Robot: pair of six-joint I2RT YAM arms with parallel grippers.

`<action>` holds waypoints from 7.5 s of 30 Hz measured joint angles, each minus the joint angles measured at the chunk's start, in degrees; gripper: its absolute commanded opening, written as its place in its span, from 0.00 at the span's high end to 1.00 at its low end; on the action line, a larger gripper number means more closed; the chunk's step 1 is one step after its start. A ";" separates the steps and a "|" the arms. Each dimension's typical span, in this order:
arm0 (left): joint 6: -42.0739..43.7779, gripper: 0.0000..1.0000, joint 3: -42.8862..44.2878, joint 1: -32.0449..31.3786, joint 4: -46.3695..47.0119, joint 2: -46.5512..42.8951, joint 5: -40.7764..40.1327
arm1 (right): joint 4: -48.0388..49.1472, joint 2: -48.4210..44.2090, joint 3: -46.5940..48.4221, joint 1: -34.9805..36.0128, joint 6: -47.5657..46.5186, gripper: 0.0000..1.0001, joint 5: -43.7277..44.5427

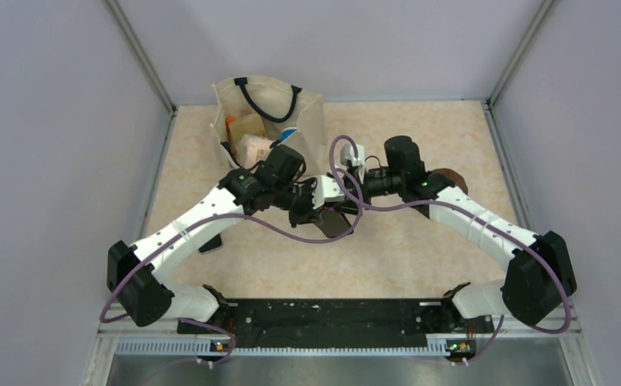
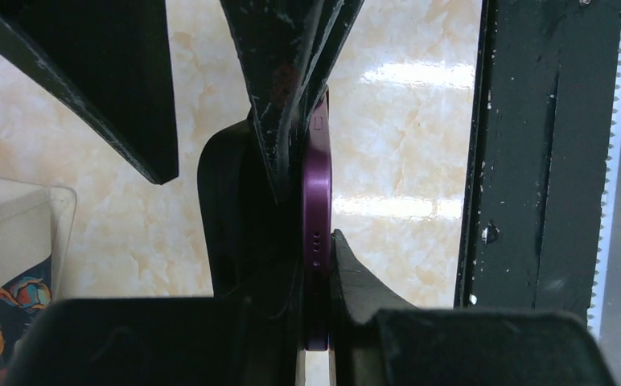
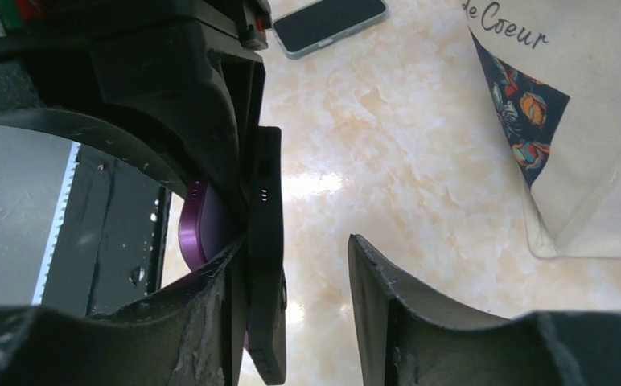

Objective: Take the phone out of the phone case
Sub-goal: Remove the phone case from the phone, then place the phone case at the center of the board, then place the phone at the center of the board.

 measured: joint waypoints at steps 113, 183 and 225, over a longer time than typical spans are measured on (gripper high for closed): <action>-8.48 0.82 -12.72 16.61 7.06 -6.95 15.82 | 10.01 15.56 -0.87 4.02 1.22 1.00 -12.13; -10.64 0.36 -16.61 20.90 8.39 -25.16 -16.83 | 48.76 40.33 -5.62 4.04 65.24 0.56 18.18; -10.60 0.35 -16.65 20.90 8.41 -26.95 -16.61 | 24.72 26.38 -1.60 5.42 43.43 0.29 26.86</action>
